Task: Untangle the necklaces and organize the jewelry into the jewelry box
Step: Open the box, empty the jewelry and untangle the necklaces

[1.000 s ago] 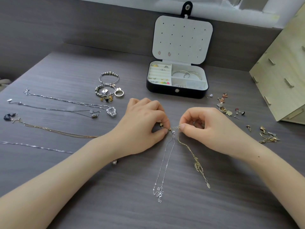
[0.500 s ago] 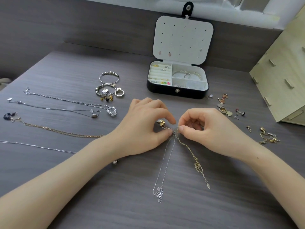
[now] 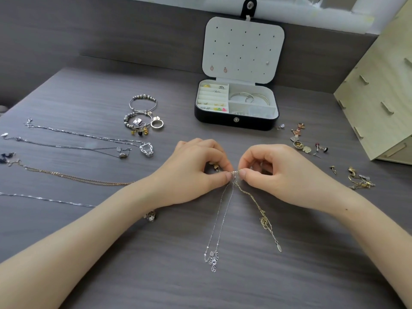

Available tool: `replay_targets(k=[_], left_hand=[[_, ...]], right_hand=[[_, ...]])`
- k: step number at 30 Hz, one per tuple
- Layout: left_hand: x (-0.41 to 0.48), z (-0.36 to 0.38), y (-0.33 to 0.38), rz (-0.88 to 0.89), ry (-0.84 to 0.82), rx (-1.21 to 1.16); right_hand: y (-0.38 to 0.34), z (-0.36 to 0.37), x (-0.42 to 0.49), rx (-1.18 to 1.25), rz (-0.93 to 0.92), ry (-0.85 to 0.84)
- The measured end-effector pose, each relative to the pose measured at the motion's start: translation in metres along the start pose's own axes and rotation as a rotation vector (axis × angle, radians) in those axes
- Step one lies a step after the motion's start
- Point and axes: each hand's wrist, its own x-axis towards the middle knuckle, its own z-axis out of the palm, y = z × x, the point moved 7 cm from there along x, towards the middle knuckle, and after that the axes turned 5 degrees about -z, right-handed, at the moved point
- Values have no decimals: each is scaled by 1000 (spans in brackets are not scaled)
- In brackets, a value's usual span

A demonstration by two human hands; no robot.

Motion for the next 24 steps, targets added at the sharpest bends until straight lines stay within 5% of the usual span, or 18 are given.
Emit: replay_targets(k=[24], left_hand=[[0, 4, -2, 76, -30, 37]], right_hand=[[-3, -2, -8, -57, 51, 53]])
